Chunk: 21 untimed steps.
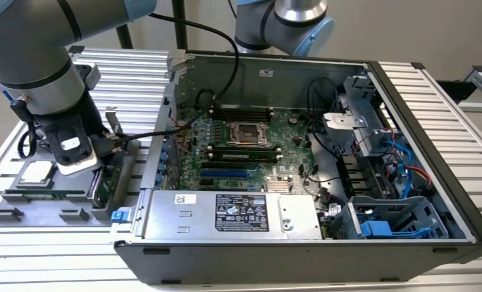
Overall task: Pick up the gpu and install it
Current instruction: 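Pick up the gpu and move the gpu toward the slot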
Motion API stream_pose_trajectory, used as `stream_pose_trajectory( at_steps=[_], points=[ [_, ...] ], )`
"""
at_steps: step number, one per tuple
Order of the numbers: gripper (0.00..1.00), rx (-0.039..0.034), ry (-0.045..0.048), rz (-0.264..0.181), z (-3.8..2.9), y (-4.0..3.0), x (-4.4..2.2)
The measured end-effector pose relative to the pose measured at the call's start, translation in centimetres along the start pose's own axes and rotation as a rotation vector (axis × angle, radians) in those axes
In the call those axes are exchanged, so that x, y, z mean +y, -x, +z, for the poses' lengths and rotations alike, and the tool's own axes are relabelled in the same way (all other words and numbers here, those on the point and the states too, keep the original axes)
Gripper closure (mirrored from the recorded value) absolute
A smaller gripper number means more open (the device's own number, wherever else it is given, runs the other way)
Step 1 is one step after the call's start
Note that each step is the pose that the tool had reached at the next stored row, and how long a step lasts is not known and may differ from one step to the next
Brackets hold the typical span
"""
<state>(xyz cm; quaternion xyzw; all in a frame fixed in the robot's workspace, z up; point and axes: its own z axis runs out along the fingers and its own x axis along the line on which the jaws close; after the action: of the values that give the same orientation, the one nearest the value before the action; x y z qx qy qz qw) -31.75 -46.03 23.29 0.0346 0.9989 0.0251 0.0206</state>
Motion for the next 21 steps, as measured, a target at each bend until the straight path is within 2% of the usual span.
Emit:
stream_pose_trajectory(
  at_steps=[6, 21],
  points=[
    [1.0, -0.0001, 0.0001, 0.0, -0.28, 0.01, 0.01],
    [1.0, 0.0, 0.0, 0.0, -1.9, 0.08, 0.1]
  ],
)
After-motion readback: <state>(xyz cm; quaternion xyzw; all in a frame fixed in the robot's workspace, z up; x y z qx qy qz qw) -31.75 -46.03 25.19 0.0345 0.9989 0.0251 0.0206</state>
